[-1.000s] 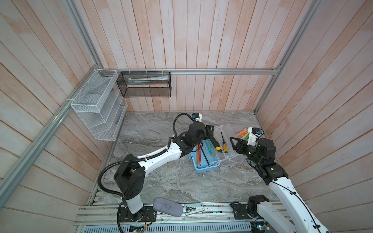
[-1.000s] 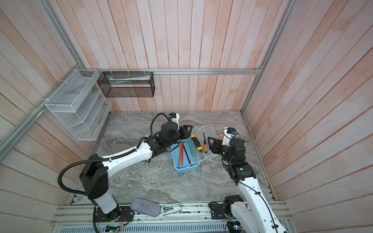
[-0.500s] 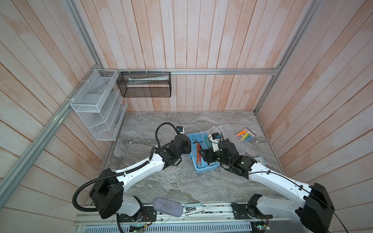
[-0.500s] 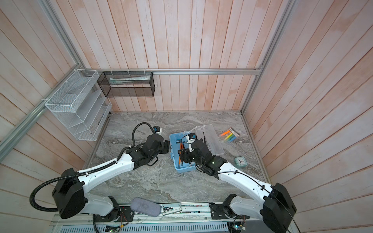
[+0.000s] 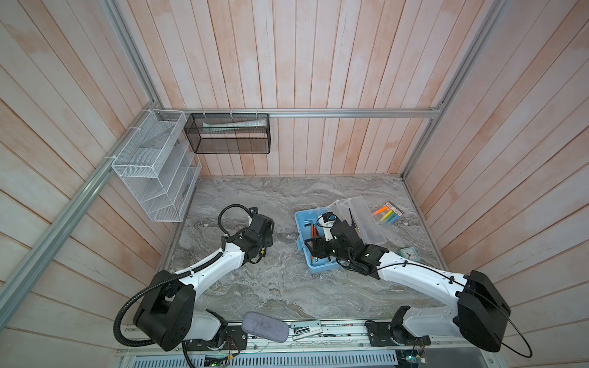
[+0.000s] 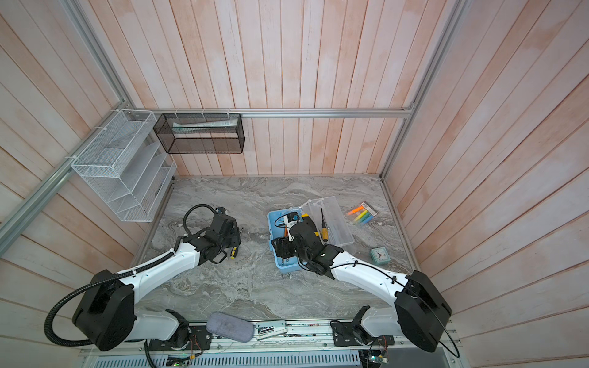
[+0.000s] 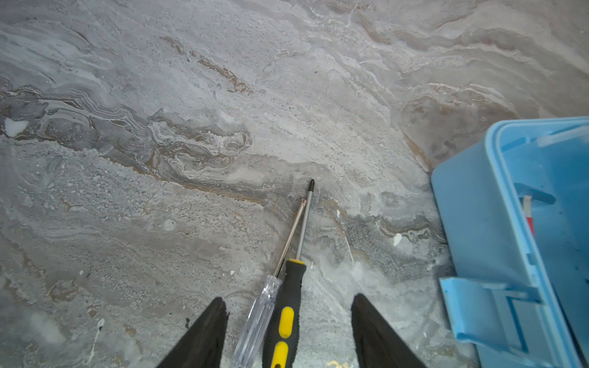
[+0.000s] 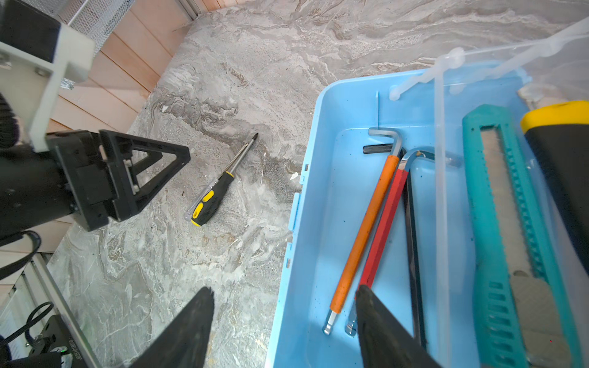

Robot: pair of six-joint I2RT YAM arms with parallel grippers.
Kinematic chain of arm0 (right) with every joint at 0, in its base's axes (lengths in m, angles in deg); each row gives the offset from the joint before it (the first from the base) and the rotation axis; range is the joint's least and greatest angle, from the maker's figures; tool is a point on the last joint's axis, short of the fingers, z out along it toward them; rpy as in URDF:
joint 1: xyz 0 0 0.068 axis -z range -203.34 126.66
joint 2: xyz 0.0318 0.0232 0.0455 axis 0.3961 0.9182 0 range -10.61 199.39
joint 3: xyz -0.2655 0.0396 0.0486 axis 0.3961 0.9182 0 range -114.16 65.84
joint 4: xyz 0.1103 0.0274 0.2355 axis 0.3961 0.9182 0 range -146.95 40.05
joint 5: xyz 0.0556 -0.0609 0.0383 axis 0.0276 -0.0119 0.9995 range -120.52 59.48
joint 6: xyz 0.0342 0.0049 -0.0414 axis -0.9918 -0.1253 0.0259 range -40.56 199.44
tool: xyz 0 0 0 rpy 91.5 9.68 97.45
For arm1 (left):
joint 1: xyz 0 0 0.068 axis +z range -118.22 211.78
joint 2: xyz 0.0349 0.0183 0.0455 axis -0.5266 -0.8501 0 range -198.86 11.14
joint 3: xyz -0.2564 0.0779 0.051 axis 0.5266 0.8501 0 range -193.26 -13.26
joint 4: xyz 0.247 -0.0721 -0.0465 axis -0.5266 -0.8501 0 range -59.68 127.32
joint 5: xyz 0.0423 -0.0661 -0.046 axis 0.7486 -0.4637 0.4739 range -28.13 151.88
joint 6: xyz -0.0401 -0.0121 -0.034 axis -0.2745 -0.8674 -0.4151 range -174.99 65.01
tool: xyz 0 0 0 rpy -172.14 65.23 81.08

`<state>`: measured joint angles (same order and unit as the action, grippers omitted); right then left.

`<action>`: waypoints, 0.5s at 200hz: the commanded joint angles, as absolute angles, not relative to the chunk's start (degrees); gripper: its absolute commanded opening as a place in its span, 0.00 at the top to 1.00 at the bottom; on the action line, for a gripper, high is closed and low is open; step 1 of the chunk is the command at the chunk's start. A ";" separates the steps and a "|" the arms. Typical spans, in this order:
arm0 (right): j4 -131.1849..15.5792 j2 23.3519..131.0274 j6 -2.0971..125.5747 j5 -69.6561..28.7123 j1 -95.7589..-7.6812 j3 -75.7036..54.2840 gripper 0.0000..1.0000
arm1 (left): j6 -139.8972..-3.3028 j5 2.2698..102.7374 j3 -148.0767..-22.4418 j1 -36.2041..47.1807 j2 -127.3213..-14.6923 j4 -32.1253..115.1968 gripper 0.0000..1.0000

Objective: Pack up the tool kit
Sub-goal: 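Close the left gripper on the black-and-yellow screwdriver handle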

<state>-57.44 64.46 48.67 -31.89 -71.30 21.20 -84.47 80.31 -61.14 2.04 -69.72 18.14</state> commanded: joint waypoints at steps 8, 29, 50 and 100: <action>-59.41 64.93 47.27 -31.75 -71.67 21.19 0.31 | -83.82 78.57 -61.11 2.36 -73.05 19.70 0.48; -60.16 64.97 46.77 -32.08 -71.68 21.54 0.32 | -84.26 77.49 -61.04 2.33 -74.66 19.93 0.56; -60.54 65.49 46.74 -32.03 -71.63 21.48 0.32 | -84.47 76.44 -60.73 2.33 -75.64 20.09 0.60; -61.13 66.91 47.18 -31.60 -71.60 21.16 0.32 | -84.92 74.65 -61.02 1.63 -78.35 20.18 0.66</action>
<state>-59.91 66.03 47.49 -31.91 -71.30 21.20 -84.38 75.61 -61.14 2.09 -76.43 19.34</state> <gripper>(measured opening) 0.681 0.342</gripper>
